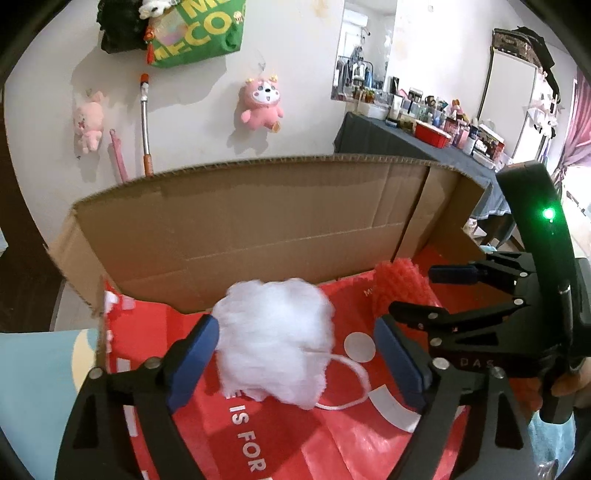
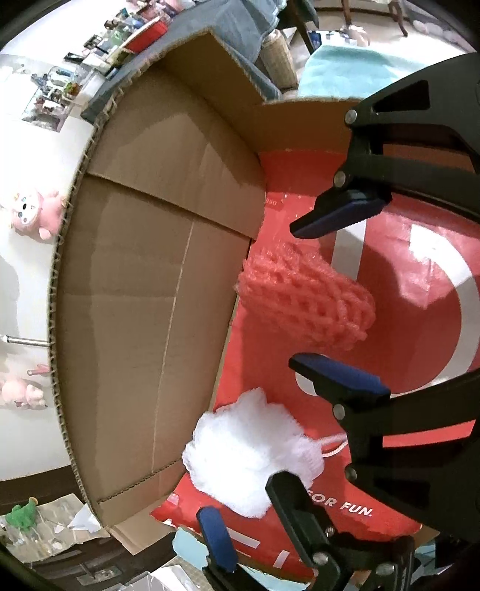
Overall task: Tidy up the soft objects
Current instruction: 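Open both tools to drop the loofah and mesh ball into the box, then withdraw both tools from the box back toward the table items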
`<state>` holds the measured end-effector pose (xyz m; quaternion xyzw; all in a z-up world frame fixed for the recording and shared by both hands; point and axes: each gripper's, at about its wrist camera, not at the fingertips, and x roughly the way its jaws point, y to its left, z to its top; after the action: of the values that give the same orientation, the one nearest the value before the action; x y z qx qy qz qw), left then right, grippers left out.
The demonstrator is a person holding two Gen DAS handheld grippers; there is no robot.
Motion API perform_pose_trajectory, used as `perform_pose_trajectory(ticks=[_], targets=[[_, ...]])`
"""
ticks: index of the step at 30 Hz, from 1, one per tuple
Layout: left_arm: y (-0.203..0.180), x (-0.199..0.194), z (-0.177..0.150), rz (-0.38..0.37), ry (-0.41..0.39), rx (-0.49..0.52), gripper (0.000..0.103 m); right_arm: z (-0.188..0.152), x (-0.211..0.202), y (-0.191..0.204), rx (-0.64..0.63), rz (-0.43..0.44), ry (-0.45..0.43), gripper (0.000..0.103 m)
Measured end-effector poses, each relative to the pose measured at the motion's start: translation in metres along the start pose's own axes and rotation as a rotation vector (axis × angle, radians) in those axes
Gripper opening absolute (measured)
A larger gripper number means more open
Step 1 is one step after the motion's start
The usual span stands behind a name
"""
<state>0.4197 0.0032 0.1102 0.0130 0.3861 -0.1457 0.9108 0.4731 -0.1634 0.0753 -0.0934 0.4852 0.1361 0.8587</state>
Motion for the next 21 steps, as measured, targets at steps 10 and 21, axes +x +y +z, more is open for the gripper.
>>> perform_pose_trajectory(ticks=[10,21], targets=[[-0.004,-0.055,0.001,0.036,-0.096,-0.016,0.103,-0.005,-0.048,0.005,0.021,-0.033,-0.053,0.074],[-0.028,-0.142,-0.005,0.058,-0.229,0.014,0.103,-0.024,-0.133,0.014,0.019,-0.059,-0.173,0.078]])
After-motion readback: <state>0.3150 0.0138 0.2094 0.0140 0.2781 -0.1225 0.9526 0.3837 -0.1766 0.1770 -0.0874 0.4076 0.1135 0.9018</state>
